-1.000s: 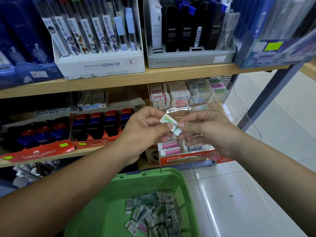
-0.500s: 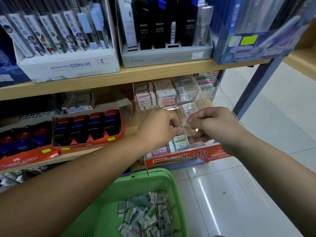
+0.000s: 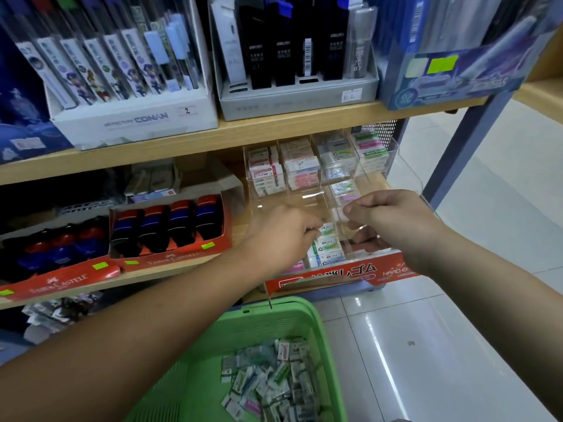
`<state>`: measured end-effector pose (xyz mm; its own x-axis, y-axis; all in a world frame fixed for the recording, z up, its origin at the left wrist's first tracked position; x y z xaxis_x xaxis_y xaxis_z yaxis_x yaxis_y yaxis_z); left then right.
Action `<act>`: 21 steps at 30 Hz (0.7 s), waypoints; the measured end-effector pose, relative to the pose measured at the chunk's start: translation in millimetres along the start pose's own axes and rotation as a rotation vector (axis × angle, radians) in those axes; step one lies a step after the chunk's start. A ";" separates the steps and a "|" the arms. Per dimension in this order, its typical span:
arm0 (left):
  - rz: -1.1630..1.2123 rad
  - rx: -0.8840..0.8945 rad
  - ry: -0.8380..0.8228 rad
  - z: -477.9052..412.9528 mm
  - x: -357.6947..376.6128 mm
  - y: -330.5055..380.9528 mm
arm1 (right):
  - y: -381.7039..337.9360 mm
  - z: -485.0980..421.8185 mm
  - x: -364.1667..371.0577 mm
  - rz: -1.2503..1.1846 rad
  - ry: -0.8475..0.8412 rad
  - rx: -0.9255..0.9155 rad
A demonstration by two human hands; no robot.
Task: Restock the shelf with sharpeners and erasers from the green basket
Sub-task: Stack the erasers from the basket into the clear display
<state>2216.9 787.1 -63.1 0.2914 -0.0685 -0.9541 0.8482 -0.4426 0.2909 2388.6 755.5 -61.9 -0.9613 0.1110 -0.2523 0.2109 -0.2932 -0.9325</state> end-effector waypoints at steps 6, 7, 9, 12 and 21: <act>-0.209 0.085 0.019 8.1 1.7 11.1 | 3.9 3.0 -3.1 0.012 -0.011 0.001; -0.177 0.065 0.011 8.3 1.1 9.9 | 4.1 3.4 -3.4 0.017 -0.011 -0.004; -0.083 0.023 -0.001 8.5 -1.5 6.4 | 3.4 4.3 -2.5 0.028 -0.017 -0.015; 0.029 -0.023 0.009 11.0 -6.8 2.7 | 2.1 5.0 -0.2 0.034 -0.024 -0.016; 0.452 -0.039 0.093 44.4 -30.5 -21.0 | -19.9 21.7 16.5 0.292 -0.072 -0.221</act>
<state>2170.6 758.8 -43.3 0.6724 -0.1658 -0.7214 0.6426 -0.3529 0.6800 2364.7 742.5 -42.0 -0.8633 -0.0164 -0.5045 0.5038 -0.0901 -0.8591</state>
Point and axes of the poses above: each hand's wrist, its own z-axis away from the middle knuckle, its own x-axis out of the palm, y = z × x, the point moved 8 cm from there along -z, towards the middle knuckle, and after that the axes turned 5 degrees about -x, right-handed, at the moved point
